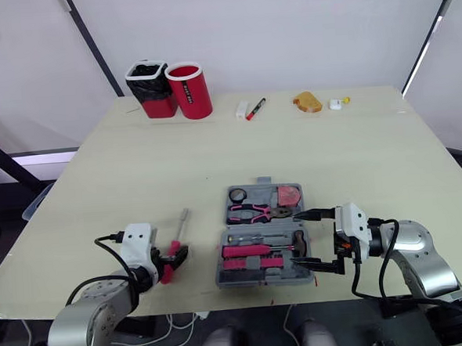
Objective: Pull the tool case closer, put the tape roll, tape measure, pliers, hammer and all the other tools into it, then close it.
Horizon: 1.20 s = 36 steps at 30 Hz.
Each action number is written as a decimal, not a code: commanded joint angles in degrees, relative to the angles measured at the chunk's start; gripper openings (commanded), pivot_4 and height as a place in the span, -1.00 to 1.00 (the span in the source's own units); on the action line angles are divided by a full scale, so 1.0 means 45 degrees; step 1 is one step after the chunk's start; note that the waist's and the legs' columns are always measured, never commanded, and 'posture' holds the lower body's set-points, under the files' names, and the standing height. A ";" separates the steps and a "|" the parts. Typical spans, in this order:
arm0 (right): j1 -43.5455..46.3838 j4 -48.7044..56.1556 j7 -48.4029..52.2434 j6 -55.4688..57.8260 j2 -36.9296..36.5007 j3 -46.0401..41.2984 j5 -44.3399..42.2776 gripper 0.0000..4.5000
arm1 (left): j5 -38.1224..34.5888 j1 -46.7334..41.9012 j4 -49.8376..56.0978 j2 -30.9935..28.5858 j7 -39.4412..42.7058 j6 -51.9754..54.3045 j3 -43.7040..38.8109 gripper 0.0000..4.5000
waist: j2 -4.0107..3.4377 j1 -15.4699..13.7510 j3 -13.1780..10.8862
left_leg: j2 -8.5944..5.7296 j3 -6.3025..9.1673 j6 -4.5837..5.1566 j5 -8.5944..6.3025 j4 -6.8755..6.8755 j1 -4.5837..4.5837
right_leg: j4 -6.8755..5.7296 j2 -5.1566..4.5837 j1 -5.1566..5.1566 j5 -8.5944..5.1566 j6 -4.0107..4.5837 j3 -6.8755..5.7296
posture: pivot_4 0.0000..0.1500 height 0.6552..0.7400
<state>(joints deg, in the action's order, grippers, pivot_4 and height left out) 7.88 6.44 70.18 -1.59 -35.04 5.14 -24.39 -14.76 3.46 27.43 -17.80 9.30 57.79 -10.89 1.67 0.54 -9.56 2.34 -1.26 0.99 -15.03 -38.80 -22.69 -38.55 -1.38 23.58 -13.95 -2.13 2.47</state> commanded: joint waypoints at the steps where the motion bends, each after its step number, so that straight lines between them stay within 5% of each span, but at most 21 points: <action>1: 0.0014 0.0348 0.0006 -0.0242 -0.0030 -0.0225 -0.0065 1.00 | 0.0053 0.0153 0.0306 0.0279 -0.0064 -0.0674 0.0215 0.99 | 0.0000 0.0000 0.0000 | -0.0001 0.0002 0.0000 0.0000 0.0000 -0.0001 | 0.0001 0.0000 -0.0001 0.0000 -0.0001 -0.0002 | 1.00 1.00; 7: 0.0165 0.0290 0.0046 -0.0207 -0.0018 -0.0185 -0.0038 1.00 | 0.0168 0.0312 -0.0185 0.0725 -0.0128 -0.1606 0.0423 0.88 | 0.0000 0.0019 0.0000 | -0.0002 0.0006 0.0001 0.0000 0.0000 -0.0002 | 0.0002 0.0007 -0.0001 0.0000 -0.0002 -0.0005 | 1.00 1.00; 10: 0.0176 0.0236 0.0106 -0.0224 -0.0050 -0.0224 -0.0044 1.00 | 0.0247 0.0376 -0.0268 0.0849 -0.0296 -0.1753 0.0444 0.50 | 0.0000 0.0020 0.0000 | -0.0002 0.0006 0.0001 0.0000 0.0000 -0.0001 | 0.0002 0.0008 -0.0001 0.0000 -0.0003 -0.0004 | 1.00 1.00; 11: 0.0173 0.0243 0.0117 -0.0223 -0.0052 -0.0213 -0.0032 1.00 | 0.0291 0.0370 -0.0325 0.0913 -0.0364 -0.1879 0.0423 0.12 | 0.0000 0.0020 0.0000 | -0.0002 0.0006 0.0001 0.0000 0.0000 -0.0002 | 0.0002 0.0009 -0.0001 0.0000 -0.0003 -0.0004 | 1.00 1.00; 12: 0.0171 0.0263 0.0111 -0.0208 -0.0048 -0.0196 -0.0021 1.00 | 0.0337 0.0365 -0.0383 0.0909 -0.0372 -0.1958 0.0446 0.07 | 0.0001 0.0018 0.0000 | -0.0003 0.0005 0.0001 0.0000 0.0000 -0.0002 | 0.0002 0.0009 -0.0001 0.0000 -0.0003 -0.0004 | 1.00 1.00; 16: 0.0179 0.0291 0.0101 -0.0191 -0.0029 -0.0185 -0.0005 1.00 | 0.0483 0.0453 -0.0688 0.1027 -0.0518 -0.2225 0.0388 -0.75 | 0.0000 0.0016 0.0000 | -0.0003 0.0007 0.0001 0.0000 0.0000 -0.0002 | 0.0003 0.0010 -0.0003 0.0000 -0.0004 -0.0004 | 1.00 1.00; 27: 0.0094 0.0315 0.0403 0.0073 0.0020 -0.0390 -0.0707 1.00 | 0.0612 0.0835 -0.0631 0.0282 0.0119 -0.3388 0.0313 -0.73 | 0.0000 0.0058 0.0000 | 0.0004 0.0010 0.0002 -0.0001 0.0000 0.0000 | 0.0004 0.0022 -0.0002 -0.0002 -0.0002 -0.0003 | 1.00 1.00; 36: 0.0112 0.0289 0.0666 0.0738 -0.0447 -0.1130 -0.1543 1.00 | -0.0111 0.0285 -0.0186 -0.3274 0.3981 -0.4505 0.0438 -0.73 | -0.0001 0.0008 -0.0007 | 0.0012 0.0010 0.0002 -0.0001 0.0001 -0.0012 | 0.0023 0.0024 0.0000 -0.0006 0.0004 -0.0007 | 1.00 1.00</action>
<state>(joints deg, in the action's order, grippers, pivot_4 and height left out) 8.20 6.43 72.79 1.57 -36.00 2.31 -29.77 -13.89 5.33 24.05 -31.09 24.10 39.06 -9.05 1.66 0.58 -9.59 2.39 -1.21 1.00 -15.03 -38.80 -22.77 -38.42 -1.27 23.58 -13.97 -2.11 2.42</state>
